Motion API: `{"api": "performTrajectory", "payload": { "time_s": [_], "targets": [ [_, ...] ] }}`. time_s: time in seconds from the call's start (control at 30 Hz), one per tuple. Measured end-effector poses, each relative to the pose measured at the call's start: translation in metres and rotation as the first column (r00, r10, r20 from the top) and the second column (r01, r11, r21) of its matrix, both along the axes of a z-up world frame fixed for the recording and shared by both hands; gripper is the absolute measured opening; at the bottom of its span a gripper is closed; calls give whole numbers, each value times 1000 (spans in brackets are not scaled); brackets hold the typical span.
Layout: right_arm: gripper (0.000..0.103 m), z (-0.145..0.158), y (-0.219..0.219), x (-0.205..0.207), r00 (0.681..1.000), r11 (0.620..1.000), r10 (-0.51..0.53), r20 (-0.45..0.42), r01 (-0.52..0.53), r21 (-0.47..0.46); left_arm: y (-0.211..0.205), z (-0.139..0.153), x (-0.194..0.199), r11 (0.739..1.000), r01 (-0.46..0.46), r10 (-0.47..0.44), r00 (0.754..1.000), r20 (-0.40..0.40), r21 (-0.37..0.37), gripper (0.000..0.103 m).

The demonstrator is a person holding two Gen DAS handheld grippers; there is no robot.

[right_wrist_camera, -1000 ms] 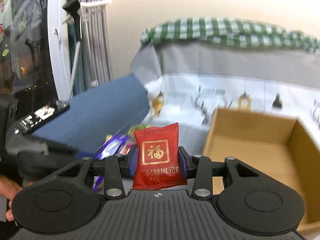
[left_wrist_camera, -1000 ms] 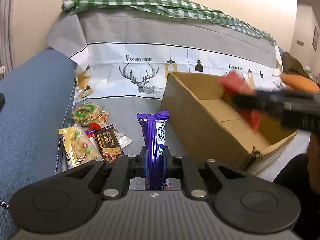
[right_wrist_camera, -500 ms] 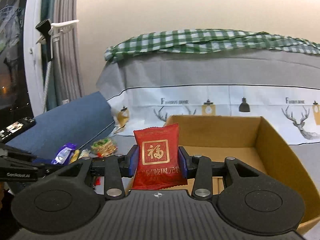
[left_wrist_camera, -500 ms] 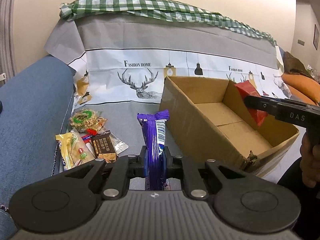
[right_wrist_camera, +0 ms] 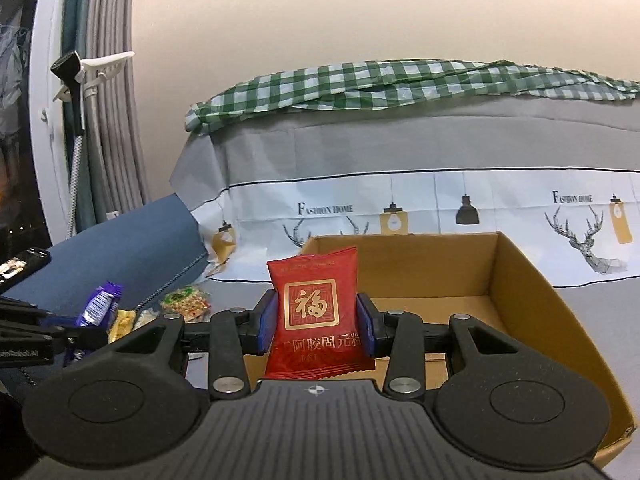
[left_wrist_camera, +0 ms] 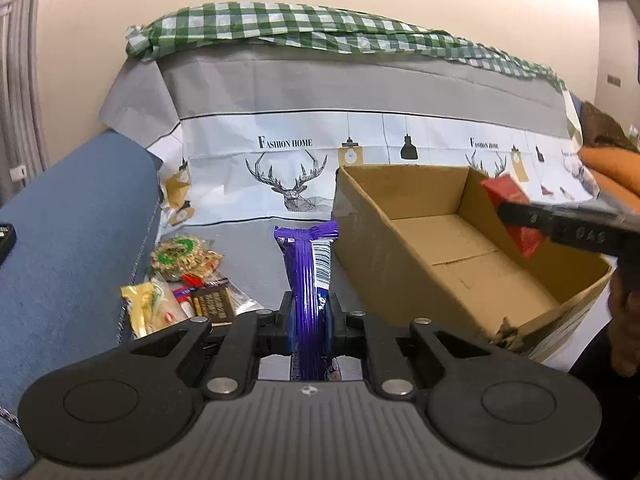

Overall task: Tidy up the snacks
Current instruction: 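Carry both snacks over the cardboard box and open both tools to drop them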

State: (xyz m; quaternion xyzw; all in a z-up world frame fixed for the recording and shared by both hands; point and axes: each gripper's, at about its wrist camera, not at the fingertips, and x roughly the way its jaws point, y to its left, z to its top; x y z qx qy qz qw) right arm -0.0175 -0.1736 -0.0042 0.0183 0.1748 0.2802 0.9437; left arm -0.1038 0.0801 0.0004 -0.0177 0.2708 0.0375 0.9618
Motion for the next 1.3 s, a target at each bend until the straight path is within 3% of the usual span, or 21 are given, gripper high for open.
{"api": "performTrajectory", "payload": {
  "time_s": [0.23,0.47,0.7,1.3],
  "targets": [
    [43,-10,-7,23,991,995,-97,-94,96,-7,-12,11,8,997,-8,8,1000,-7,-78,14],
    [43,-15,-11,34,981,992,-126,-145,129,15,-38,28,27,998,32,-31,999,19,-56,14],
    [43,-17,-16,41,976,988,-135,-171,145,49,-65,36,53,994,66,-63,997,37,-88,14],
    [43,-19,-26,45,963,975,-175,-208,198,99,-120,45,116,981,191,-189,980,61,-32,15]
  ]
}}
